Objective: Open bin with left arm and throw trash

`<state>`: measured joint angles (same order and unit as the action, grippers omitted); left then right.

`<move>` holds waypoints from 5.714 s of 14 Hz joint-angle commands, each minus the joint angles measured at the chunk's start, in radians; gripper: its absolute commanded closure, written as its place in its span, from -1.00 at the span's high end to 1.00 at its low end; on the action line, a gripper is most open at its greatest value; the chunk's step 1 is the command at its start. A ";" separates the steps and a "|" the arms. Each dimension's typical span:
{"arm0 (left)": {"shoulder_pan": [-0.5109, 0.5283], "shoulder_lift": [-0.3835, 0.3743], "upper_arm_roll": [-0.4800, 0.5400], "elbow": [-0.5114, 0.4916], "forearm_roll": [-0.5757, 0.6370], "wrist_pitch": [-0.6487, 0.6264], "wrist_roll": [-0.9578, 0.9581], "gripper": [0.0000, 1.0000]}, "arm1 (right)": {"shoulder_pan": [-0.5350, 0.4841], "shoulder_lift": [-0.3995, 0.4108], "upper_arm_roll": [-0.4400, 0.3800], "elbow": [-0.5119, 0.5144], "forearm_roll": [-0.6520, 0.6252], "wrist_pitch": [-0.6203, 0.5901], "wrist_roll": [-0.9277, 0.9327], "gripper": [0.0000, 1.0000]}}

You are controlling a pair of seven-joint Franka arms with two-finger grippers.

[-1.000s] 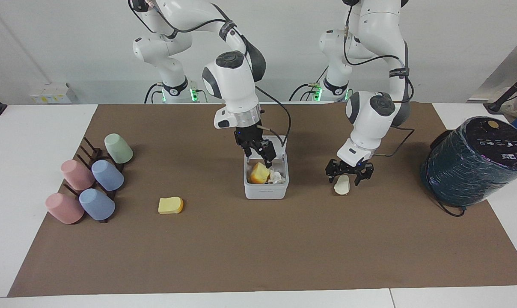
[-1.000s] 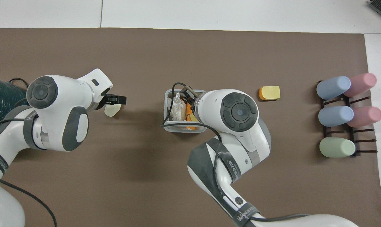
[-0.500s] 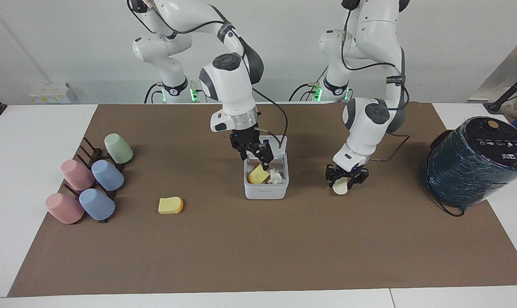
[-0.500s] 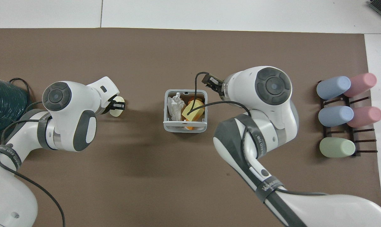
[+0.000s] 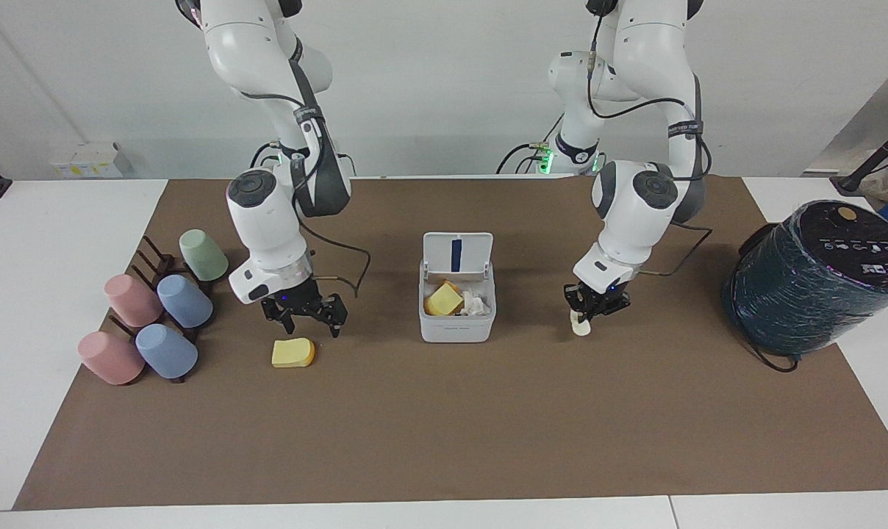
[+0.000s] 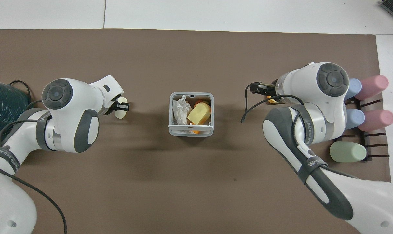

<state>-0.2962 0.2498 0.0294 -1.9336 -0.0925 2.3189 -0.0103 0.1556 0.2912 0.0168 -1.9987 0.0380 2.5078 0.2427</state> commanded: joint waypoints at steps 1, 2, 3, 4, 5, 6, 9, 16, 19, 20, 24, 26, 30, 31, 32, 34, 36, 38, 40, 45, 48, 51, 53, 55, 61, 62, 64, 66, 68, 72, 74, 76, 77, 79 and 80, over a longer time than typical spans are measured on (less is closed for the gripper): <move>-0.027 0.006 -0.005 0.157 -0.013 -0.172 -0.094 -1.00 | -0.050 0.008 0.015 -0.043 -0.009 0.043 -0.210 1.00; -0.067 0.006 -0.003 0.200 -0.015 -0.215 -0.167 -1.00 | -0.065 0.026 0.014 -0.041 -0.009 0.046 -0.302 1.00; -0.099 0.006 -0.003 0.225 -0.013 -0.229 -0.236 -1.00 | -0.070 0.042 0.014 -0.041 -0.009 0.060 -0.362 1.00; -0.136 0.005 -0.005 0.231 -0.013 -0.230 -0.311 -1.00 | -0.071 0.058 0.014 -0.041 -0.009 0.086 -0.388 1.00; -0.171 0.005 -0.005 0.240 -0.015 -0.225 -0.380 -1.00 | -0.073 0.072 0.014 -0.041 -0.010 0.098 -0.404 1.00; -0.199 0.006 -0.005 0.258 -0.019 -0.222 -0.443 -1.00 | -0.073 0.083 0.011 -0.040 -0.013 0.108 -0.425 1.00; -0.276 0.014 -0.005 0.269 -0.079 -0.204 -0.553 -1.00 | -0.083 0.123 0.009 -0.038 -0.032 0.179 -0.457 1.00; -0.351 0.000 -0.006 0.111 -0.082 -0.018 -0.620 -0.96 | -0.082 0.115 0.011 -0.026 -0.021 0.201 -0.441 -1.00; -0.336 0.011 -0.005 0.136 -0.084 0.019 -0.654 0.39 | -0.064 0.057 0.012 -0.017 -0.015 0.163 -0.288 -1.00; -0.333 0.019 -0.005 0.169 -0.084 0.014 -0.684 0.82 | -0.056 0.033 0.012 -0.015 -0.017 0.131 -0.240 -1.00; -0.313 0.022 0.010 0.261 -0.081 -0.086 -0.685 1.00 | -0.019 -0.044 0.018 0.034 -0.017 -0.013 -0.128 -1.00; -0.227 0.016 0.010 0.361 -0.067 -0.282 -0.669 1.00 | 0.031 -0.066 0.018 0.075 -0.018 -0.081 -0.012 -1.00; -0.060 0.000 0.013 0.481 -0.040 -0.564 -0.497 1.00 | 0.178 -0.067 0.017 0.113 -0.033 -0.106 0.275 -1.00; -0.016 -0.016 0.014 0.482 -0.018 -0.590 -0.438 1.00 | 0.209 -0.067 0.018 0.116 -0.033 -0.101 0.320 -1.00; 0.024 -0.032 0.014 0.481 0.005 -0.608 -0.366 1.00 | 0.240 -0.066 0.018 0.124 -0.035 -0.100 0.349 -1.00; 0.095 -0.075 0.010 0.476 0.040 -0.644 -0.202 1.00 | 0.272 -0.057 0.018 0.150 -0.033 -0.084 0.374 -1.00; 0.149 -0.102 0.012 0.476 0.066 -0.673 -0.090 1.00 | 0.304 -0.041 0.018 0.164 -0.033 -0.078 0.374 -1.00; 0.169 -0.130 0.012 0.475 0.112 -0.687 -0.066 1.00 | 0.337 -0.026 0.018 0.167 -0.032 -0.072 0.374 -1.00; 0.170 -0.156 0.012 0.473 0.146 -0.720 -0.065 1.00 | 0.348 -0.012 0.018 0.173 -0.035 -0.064 0.374 -1.00; 0.215 -0.199 0.010 0.409 0.155 -0.718 -0.004 1.00 | 0.355 -0.004 0.018 0.175 -0.030 -0.046 0.376 0.35; 0.223 -0.202 0.012 0.400 0.155 -0.670 0.090 1.00 | 0.357 -0.004 0.020 0.173 -0.030 -0.046 0.376 0.56; 0.218 -0.202 0.010 0.381 0.154 -0.592 0.087 1.00 | 0.363 -0.004 0.020 0.184 -0.027 -0.043 0.376 0.56; 0.212 -0.211 0.009 0.360 0.152 -0.587 0.087 1.00 | 0.377 0.005 0.020 0.207 -0.017 -0.043 0.376 0.56; 0.209 -0.221 0.009 0.332 0.146 -0.572 0.088 1.00 | 0.383 0.006 0.020 0.216 -0.013 -0.044 0.379 0.56; 0.204 -0.228 0.009 0.326 0.142 -0.566 0.090 1.00 | 0.369 -0.007 0.011 0.225 -0.017 -0.073 0.406 1.00; 0.204 -0.227 0.009 0.328 0.142 -0.564 0.089 1.00 | 0.369 -0.009 0.005 0.230 -0.017 -0.084 0.408 1.00; 0.204 -0.227 0.009 0.328 0.142 -0.561 0.090 1.00 | 0.369 -0.007 0.005 0.247 -0.018 -0.087 0.409 1.00; 0.204 -0.227 0.007 0.328 0.142 -0.558 0.090 1.00 | 0.352 -0.006 0.005 0.245 -0.029 -0.070 0.391 1.00; 0.203 -0.227 0.006 0.325 0.140 -0.549 0.090 1.00 | 0.332 0.005 0.005 0.245 -0.029 -0.049 0.356 1.00; 0.216 -0.228 0.009 0.312 0.056 -0.521 0.098 1.00 | 0.285 0.014 0.006 0.242 -0.018 -0.027 0.284 0.58; 0.213 -0.228 0.009 0.312 0.057 -0.527 0.098 1.00 | 0.289 0.040 0.006 0.241 -0.015 0.006 0.291 -0.05; 0.215 -0.228 0.009 0.314 0.057 -0.527 0.096 1.00 | 0.291 0.055 0.006 0.233 -0.013 0.032 0.296 -0.48; 0.215 -0.228 0.009 0.314 0.057 -0.526 0.096 1.00 | 0.294 0.055 0.009 0.233 -0.012 0.031 0.311 -0.52; 0.216 -0.228 0.010 0.315 0.057 -0.521 0.093 1.00 | 0.318 0.055 0.017 0.230 -0.012 0.032 0.425 -0.52; 0.216 -0.228 0.010 0.317 0.057 -0.521 0.093 1.00 | 0.344 0.052 0.017 0.230 -0.012 0.031 0.485 -0.52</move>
<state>-0.0848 0.0536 0.0366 -1.5805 -0.0212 1.7739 0.0682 0.4695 0.3458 0.0243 -1.7696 0.0201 2.5260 0.6326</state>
